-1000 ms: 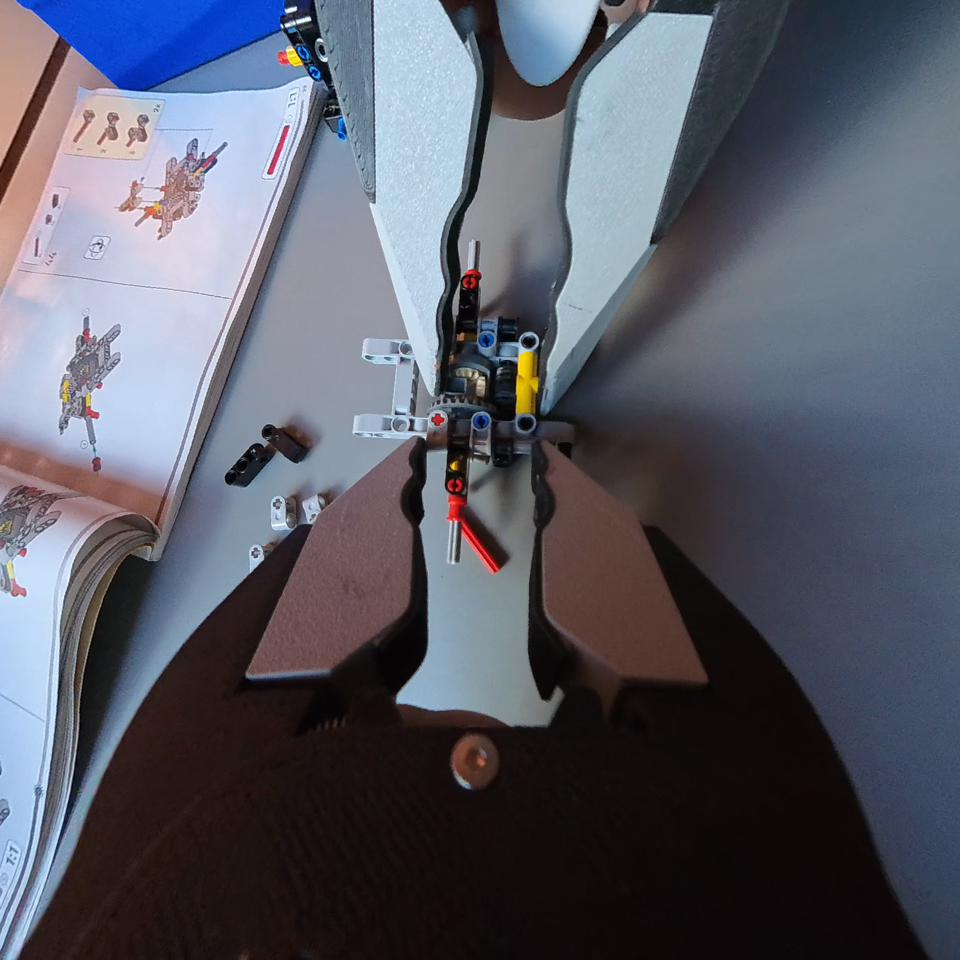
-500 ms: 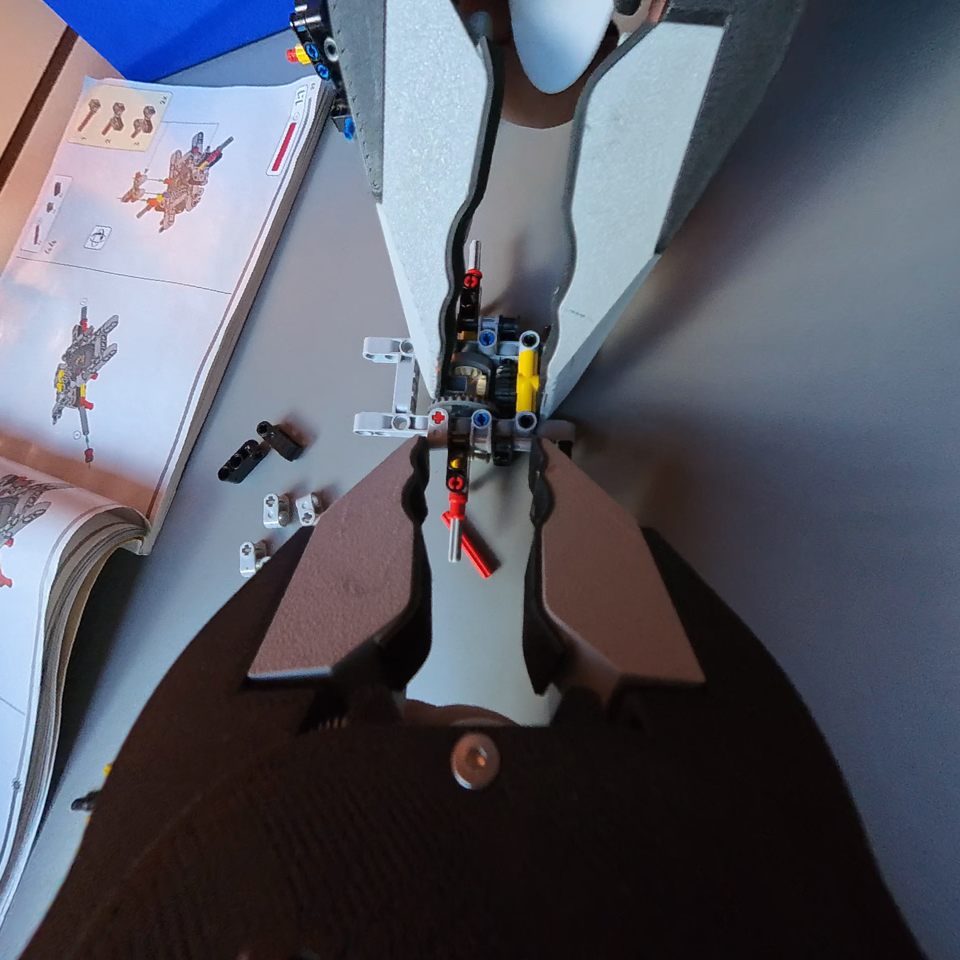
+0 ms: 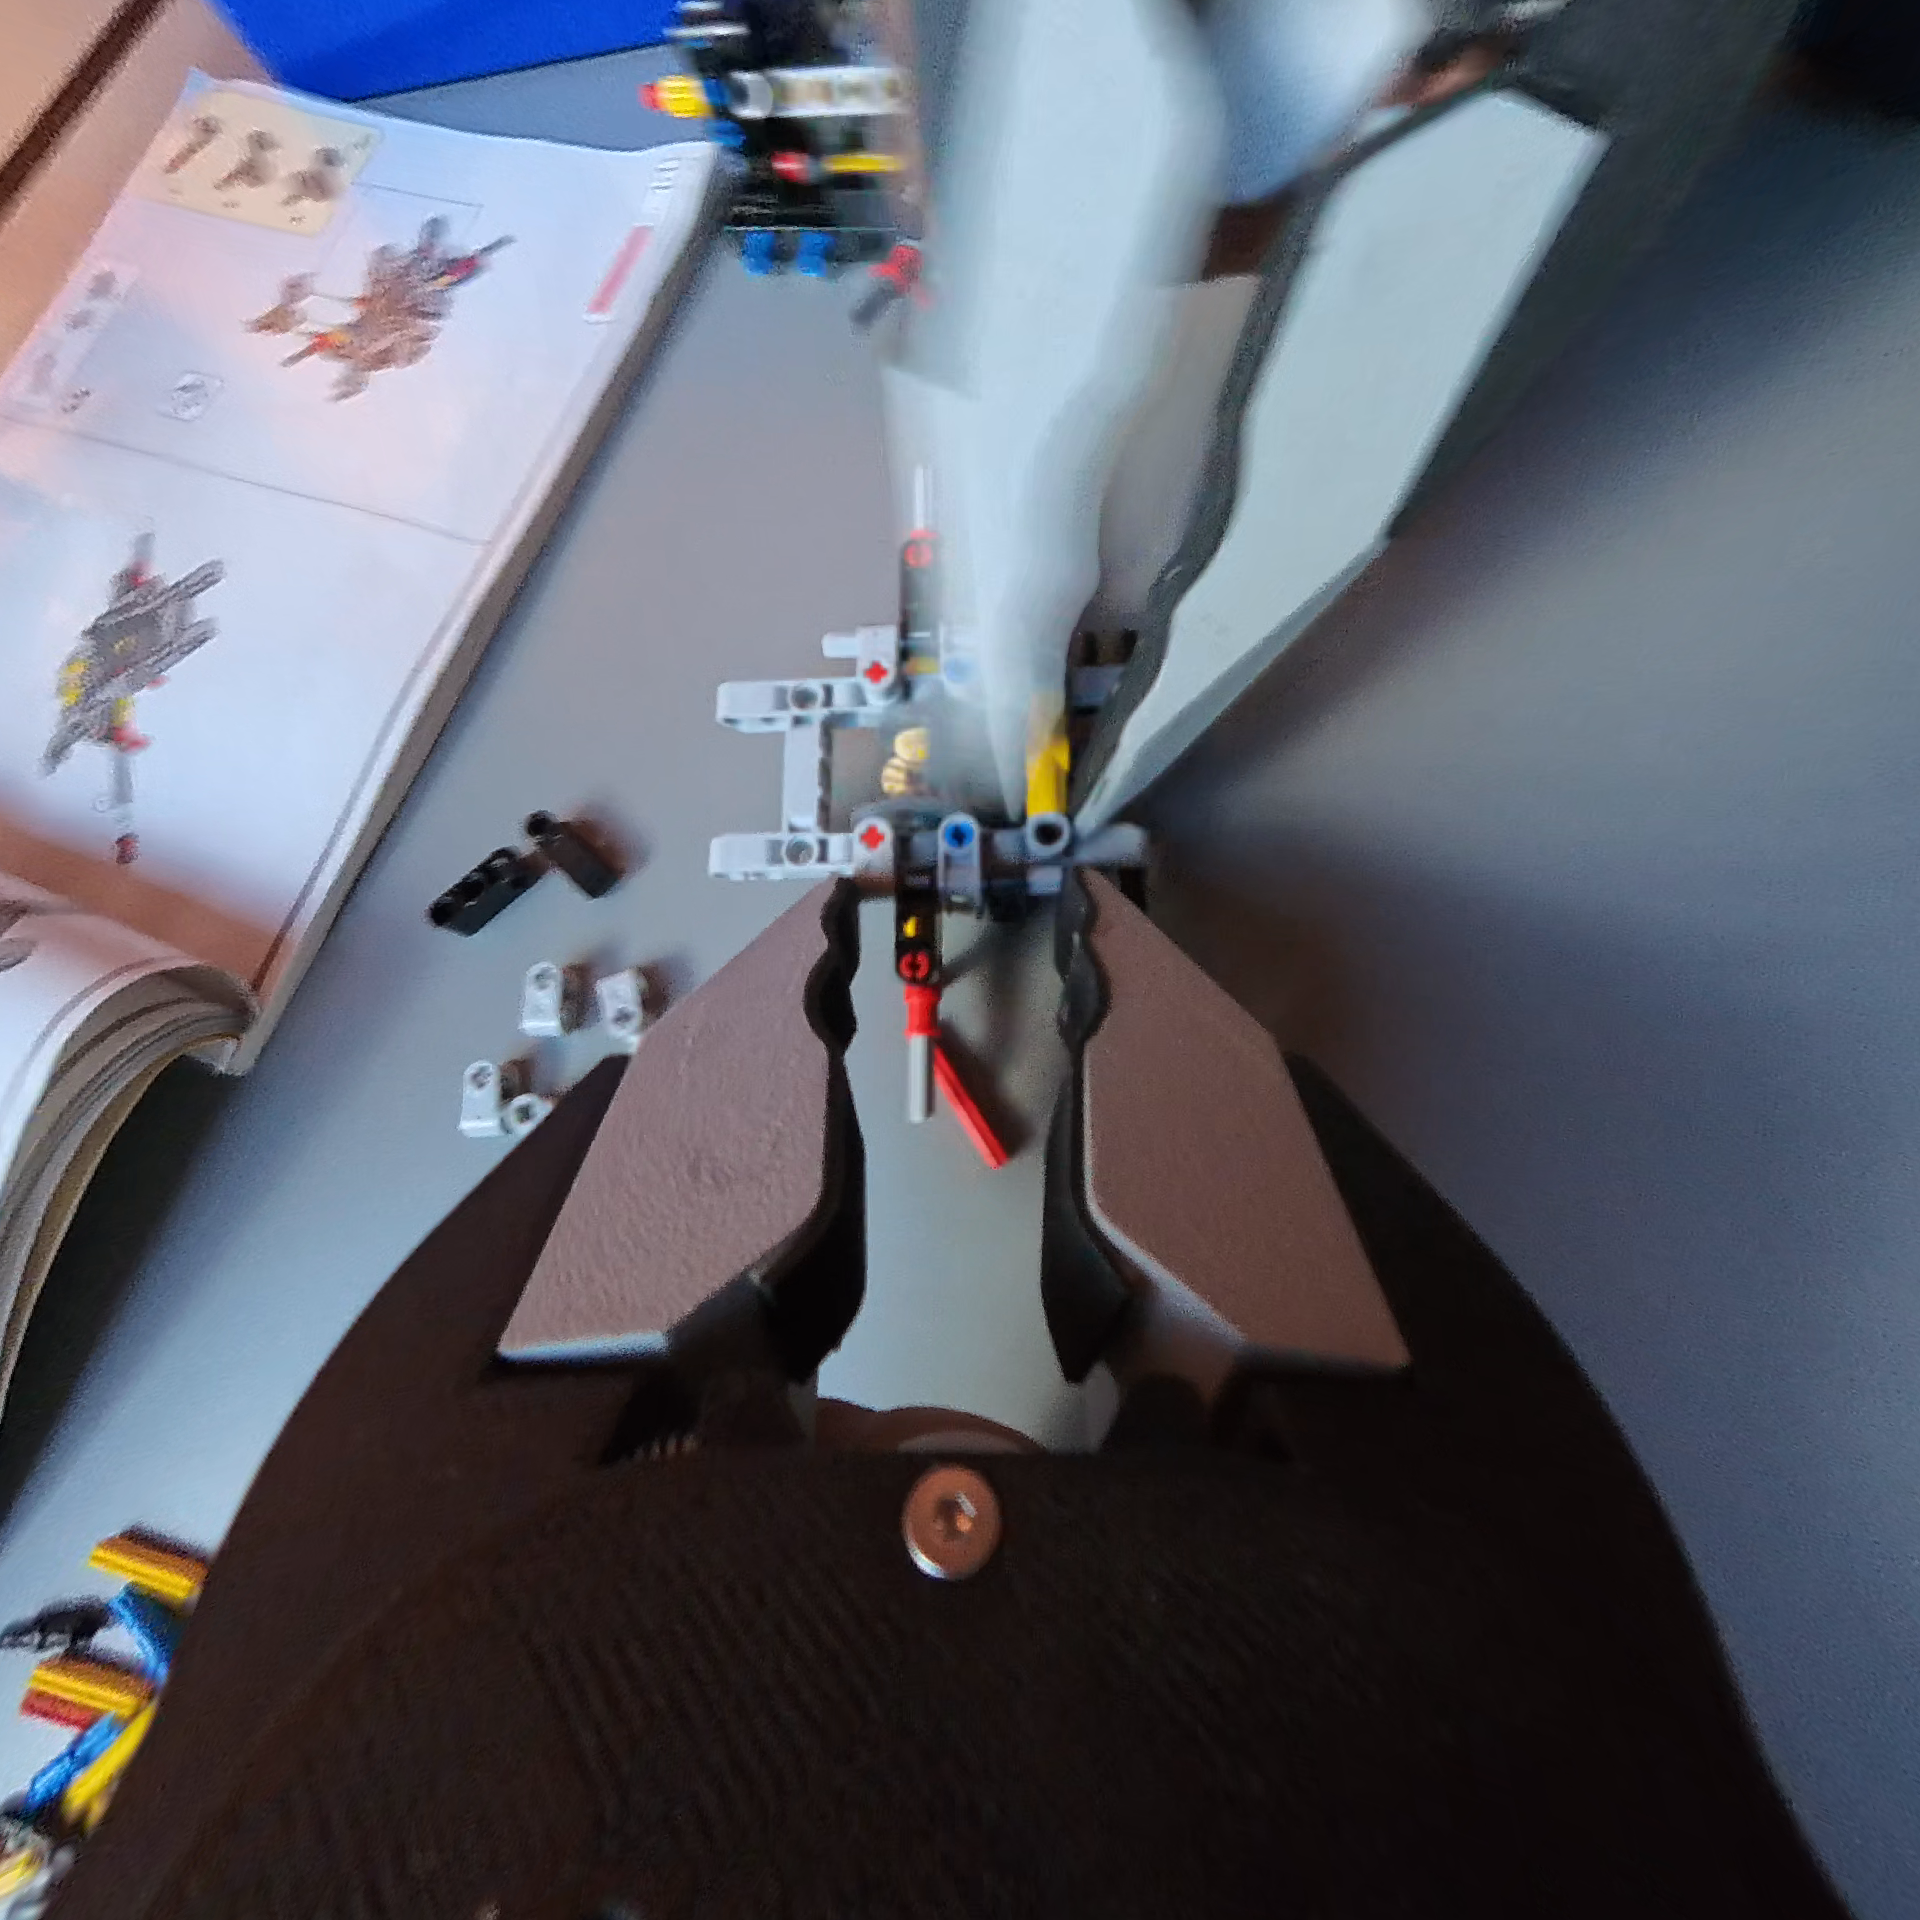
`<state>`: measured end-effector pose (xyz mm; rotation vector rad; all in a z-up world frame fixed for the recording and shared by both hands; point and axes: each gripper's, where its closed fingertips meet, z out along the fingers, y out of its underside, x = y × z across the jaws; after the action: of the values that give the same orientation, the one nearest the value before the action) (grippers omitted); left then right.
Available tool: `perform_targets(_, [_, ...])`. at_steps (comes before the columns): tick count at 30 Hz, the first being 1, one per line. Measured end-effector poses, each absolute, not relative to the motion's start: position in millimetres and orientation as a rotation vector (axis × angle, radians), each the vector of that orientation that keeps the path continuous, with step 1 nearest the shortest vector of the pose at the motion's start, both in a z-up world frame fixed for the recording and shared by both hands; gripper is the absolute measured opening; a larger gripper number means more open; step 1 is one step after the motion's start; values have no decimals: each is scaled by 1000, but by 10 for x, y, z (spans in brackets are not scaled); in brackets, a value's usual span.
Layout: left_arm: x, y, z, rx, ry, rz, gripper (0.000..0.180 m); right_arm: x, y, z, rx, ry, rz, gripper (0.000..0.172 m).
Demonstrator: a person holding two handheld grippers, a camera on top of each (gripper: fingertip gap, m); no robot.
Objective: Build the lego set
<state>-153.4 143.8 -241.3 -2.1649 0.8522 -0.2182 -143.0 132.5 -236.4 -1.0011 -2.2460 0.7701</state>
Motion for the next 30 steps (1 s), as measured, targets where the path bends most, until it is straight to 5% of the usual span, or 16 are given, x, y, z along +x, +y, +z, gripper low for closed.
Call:
perform_targets(9, [-1535, 1461, -2427, -2115, 985, -62, 37, -1411, 1310, -2406, -1034, -2263, 817, 17])
perform_targets(14, [-1536, 1455, -2427, -2113, 1008, -61, 37, -1477, 1458, -2238, -1050, -2141, 848, 39])
perform_targets(30, [-1532, 1440, -2425, -2096, 1056, -32, 37, -1569, 1380, -2417, -966, -2240, 790, 41])
